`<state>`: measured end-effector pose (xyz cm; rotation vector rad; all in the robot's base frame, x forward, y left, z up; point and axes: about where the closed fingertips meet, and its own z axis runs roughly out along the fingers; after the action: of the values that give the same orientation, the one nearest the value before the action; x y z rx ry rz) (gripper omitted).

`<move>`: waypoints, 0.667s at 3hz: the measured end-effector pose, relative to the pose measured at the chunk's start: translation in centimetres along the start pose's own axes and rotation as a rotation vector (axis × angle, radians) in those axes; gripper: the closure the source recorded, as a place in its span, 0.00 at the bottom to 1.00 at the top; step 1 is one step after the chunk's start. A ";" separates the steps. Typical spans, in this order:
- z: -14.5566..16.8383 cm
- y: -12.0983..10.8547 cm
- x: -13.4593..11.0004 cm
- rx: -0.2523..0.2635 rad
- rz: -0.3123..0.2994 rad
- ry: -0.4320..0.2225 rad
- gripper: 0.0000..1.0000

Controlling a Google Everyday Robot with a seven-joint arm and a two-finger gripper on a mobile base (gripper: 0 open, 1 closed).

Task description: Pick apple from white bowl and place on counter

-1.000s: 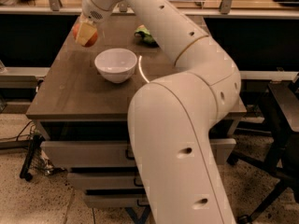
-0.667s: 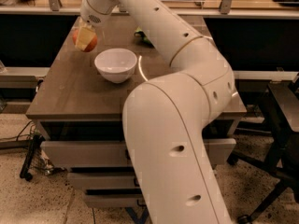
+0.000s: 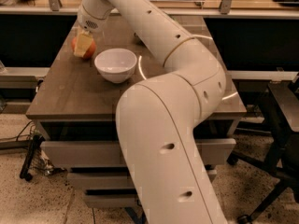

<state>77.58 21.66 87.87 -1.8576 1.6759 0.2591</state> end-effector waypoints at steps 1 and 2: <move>0.5 0.5 0.4 -0.018 -0.001 0.016 0.18; 0.6 0.8 0.6 -0.027 -0.002 0.027 0.00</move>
Offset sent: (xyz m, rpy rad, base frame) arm -0.0074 -0.0094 -0.0061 -0.0418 0.0191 0.0038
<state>77.11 21.46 86.81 -1.8907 1.6966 0.2578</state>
